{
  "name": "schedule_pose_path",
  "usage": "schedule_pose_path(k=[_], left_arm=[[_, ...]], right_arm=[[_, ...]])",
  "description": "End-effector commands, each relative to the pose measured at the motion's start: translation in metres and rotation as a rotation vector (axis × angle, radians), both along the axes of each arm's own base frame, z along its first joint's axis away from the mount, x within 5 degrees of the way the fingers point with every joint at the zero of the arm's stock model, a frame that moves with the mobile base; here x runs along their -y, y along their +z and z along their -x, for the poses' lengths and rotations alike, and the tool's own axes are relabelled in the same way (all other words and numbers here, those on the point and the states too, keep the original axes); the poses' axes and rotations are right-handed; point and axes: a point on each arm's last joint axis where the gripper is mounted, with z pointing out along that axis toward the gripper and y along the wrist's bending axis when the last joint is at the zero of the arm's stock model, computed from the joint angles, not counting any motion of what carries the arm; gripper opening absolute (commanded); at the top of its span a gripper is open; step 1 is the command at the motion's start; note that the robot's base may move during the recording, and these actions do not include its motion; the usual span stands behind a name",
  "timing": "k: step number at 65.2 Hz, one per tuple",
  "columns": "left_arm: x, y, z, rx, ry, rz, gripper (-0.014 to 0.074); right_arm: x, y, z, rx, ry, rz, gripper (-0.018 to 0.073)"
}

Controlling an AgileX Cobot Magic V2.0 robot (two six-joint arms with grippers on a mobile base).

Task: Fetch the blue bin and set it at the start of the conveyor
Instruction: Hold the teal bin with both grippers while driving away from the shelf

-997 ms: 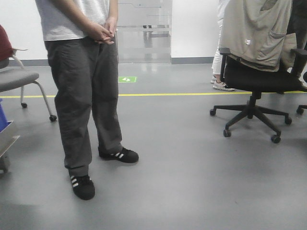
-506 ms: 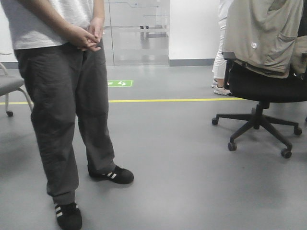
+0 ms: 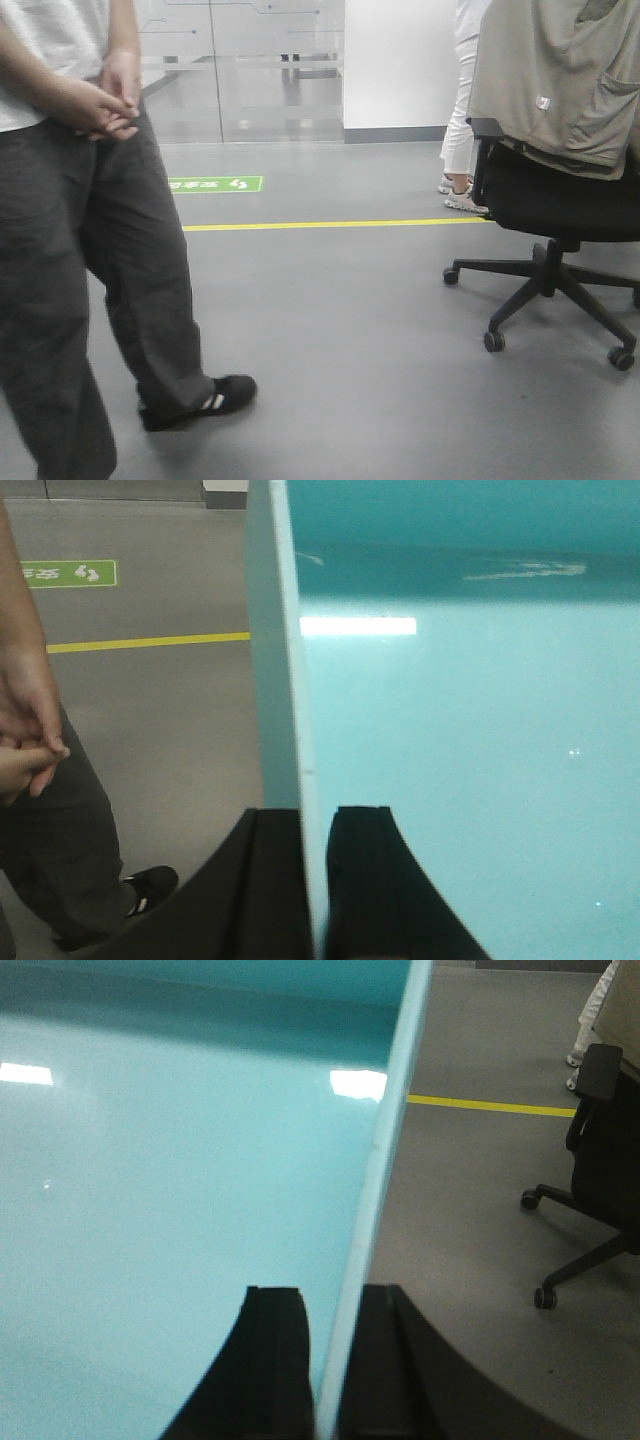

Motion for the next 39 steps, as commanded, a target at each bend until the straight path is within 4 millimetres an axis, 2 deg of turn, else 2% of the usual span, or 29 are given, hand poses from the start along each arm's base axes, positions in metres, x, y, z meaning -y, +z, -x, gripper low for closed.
schedule_pose_path(k=[1,39], left_arm=[[0.0017,0.0099,0.0029,0.066,-0.021,0.044,-0.0111],[0.0016,0.0099,0.0029,0.066,-0.021,0.043,-0.0111]], right_arm=[[0.0003,0.0103,0.0034,0.084,0.006,-0.009,-0.0153],[0.0003,0.0103,0.0034,0.084,0.006,-0.009,-0.0153]])
